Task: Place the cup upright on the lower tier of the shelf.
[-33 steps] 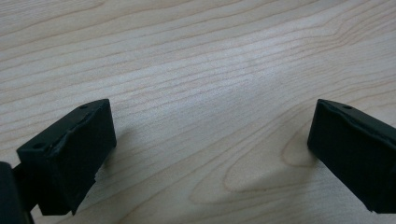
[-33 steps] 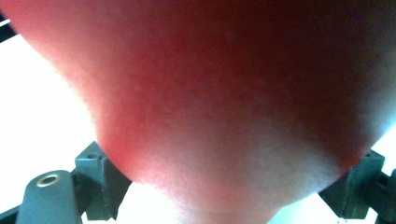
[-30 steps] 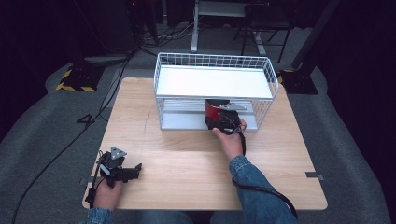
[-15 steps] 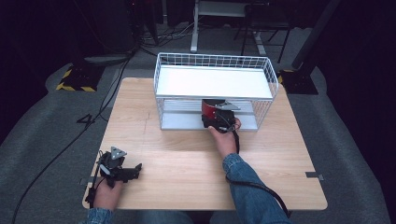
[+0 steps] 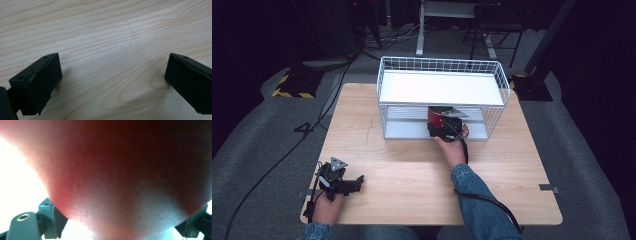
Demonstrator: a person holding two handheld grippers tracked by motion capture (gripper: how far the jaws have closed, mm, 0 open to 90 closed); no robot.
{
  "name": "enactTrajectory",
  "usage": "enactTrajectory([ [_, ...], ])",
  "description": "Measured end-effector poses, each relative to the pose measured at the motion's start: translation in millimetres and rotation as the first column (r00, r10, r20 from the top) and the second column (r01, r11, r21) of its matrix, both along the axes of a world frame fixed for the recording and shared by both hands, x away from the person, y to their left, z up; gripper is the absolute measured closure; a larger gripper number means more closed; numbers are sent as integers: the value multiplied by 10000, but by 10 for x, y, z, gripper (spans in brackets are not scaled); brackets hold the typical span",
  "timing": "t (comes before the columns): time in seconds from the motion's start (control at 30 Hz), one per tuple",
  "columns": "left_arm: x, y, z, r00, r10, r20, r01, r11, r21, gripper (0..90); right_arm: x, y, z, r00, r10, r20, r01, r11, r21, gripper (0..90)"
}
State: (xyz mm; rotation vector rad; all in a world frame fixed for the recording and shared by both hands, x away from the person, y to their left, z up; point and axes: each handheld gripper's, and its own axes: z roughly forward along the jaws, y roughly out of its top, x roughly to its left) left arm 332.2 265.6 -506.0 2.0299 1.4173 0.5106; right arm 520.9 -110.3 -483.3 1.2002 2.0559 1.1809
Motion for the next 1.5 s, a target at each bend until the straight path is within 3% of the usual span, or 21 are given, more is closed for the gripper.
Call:
enactTrajectory([
  [0.17, 0, 0, 0, 10000, -6, -3, 6, 10000, 3, 15, 14, -19, 5, 9980, 593, 202, -581, 9968, -544, 157],
  [0.63, 2, -4, 0, 10000, -10, 4, 10, 10000, -7, 15, -195, -165, 34, 9981, 599, 176, -605, 9974, 381, 157],
  [1.13, 5, -7, -1, 10000, -23, -8, 23, 10000, -32, 15, -515, -372, 300, 9950, 955, 285, -966, 9945, 393, 157],
  [1.5, 5, -7, -1, 10000, -20, -7, 20, 10000, -35, 15, -801, -645, 465, 9915, 1262, 323, -1276, 9908, 442, 157],
])
